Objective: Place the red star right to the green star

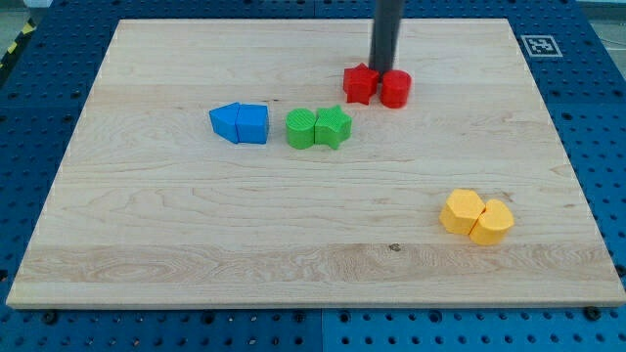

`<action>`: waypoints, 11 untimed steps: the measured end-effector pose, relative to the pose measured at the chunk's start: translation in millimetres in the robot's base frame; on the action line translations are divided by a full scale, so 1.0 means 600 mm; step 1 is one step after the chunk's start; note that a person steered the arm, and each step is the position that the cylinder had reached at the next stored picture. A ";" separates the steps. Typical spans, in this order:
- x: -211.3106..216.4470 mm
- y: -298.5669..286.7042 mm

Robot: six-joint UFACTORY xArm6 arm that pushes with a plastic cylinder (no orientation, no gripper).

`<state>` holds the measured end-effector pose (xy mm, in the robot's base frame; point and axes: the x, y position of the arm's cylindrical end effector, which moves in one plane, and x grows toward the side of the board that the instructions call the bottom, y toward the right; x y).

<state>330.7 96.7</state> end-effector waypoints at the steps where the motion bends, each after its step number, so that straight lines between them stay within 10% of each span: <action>1: 0.000 0.012; 11: 0.038 -0.048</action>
